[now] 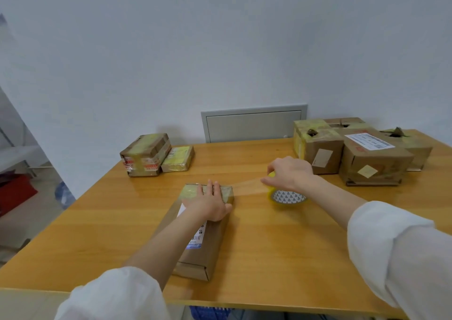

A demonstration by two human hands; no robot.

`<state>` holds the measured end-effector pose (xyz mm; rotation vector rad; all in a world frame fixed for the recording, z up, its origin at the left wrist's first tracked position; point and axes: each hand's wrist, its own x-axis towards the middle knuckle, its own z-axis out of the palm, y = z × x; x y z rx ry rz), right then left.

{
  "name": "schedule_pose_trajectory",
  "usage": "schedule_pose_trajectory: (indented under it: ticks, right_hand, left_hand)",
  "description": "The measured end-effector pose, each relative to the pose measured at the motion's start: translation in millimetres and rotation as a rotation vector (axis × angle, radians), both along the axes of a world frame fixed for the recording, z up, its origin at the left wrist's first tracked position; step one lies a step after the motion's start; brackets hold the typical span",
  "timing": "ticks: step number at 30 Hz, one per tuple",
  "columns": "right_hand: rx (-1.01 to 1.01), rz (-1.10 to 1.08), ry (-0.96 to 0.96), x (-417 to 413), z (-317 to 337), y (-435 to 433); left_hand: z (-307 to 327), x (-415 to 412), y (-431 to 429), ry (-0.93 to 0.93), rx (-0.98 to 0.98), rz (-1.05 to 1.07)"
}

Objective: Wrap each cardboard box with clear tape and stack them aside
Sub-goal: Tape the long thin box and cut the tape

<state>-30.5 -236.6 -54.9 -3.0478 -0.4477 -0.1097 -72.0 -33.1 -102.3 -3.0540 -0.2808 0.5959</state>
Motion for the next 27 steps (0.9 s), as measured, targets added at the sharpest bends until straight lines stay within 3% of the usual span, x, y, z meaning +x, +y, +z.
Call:
schedule_pose_trajectory:
  ticks: [3,9,27]
  right_hand:
    - [0.009,0.006,-0.008,-0.9,-3.5,1.9]
    - [0.066,0.041,0.031,-3.1,-4.7,-0.8]
    - [0.151,-0.124,0.203,19.0,-3.1,5.0]
  left_hand:
    - [2.9,-1.0,-8.3,-0.012,-0.011,0.021]
    - [4.8,-4.8,-16.2,-0.031,-0.020,-0.168]
    - [-2.0,2.1,-16.9,-0.030,-0.045,-0.024]
